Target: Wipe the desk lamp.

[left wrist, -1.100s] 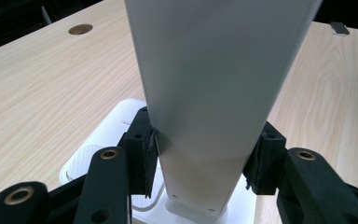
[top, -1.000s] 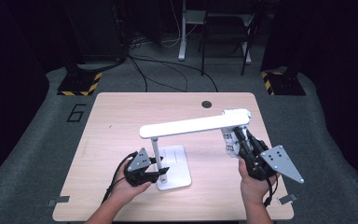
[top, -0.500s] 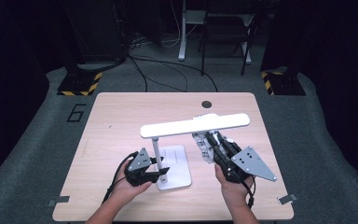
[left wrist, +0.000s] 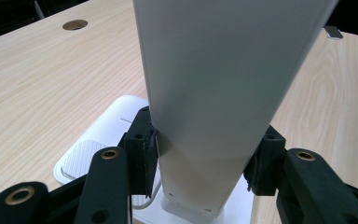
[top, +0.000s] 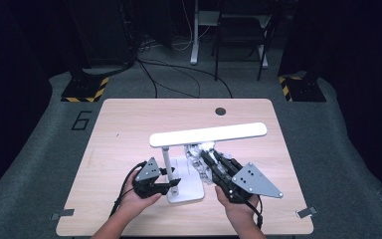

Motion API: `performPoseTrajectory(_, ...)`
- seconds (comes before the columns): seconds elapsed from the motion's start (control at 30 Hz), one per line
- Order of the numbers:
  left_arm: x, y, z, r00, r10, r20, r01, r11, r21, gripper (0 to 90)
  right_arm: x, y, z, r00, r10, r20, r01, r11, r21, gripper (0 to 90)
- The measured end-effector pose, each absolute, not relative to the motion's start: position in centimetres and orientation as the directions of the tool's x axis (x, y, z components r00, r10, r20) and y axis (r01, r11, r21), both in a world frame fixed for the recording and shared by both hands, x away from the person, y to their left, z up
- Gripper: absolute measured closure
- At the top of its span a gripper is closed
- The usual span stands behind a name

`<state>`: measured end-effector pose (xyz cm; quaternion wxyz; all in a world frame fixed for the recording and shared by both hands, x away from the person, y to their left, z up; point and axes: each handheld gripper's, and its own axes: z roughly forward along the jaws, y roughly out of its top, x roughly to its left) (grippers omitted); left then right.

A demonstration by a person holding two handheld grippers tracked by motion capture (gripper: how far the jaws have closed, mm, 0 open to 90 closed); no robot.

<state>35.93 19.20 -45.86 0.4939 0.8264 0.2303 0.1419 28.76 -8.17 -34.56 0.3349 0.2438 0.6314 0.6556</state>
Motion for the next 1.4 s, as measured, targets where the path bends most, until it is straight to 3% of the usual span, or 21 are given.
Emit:
performPoseTrajectory(0.57, 35.9, 19.1, -45.8, 0.85, 0.526, -0.015, 0.259, -0.395, 0.881, 53.3, 27.1, -9.0, -31.9, -0.701, 0.711, -0.058, -0.127, -0.044, 0.991, 81.4)
performPoseTrajectory(0.77, 35.8, 18.9, -45.9, 0.845, 0.534, -0.014, 0.26, -0.387, 0.885, 53.3, 25.9, -9.5, -29.7, -0.688, 0.717, -0.11, -0.205, -0.047, 0.978, 81.5)
performPoseTrajectory(1.17, 35.5, 19.0, -45.8, 0.851, 0.524, -0.024, 0.264, -0.389, 0.882, 52.6, 28.7, -10.5, -27.1, -0.643, 0.757, -0.113, -0.178, -0.004, 0.984, 81.4)
performPoseTrajectory(1.4, 35.1, 19.7, -45.5, 0.889, 0.456, -0.041, 0.244, -0.394, 0.886, 46.2, 30.1, -10.6, -26.3, -0.606, 0.787, -0.114, -0.154, 0.025, 0.988, 81.2)
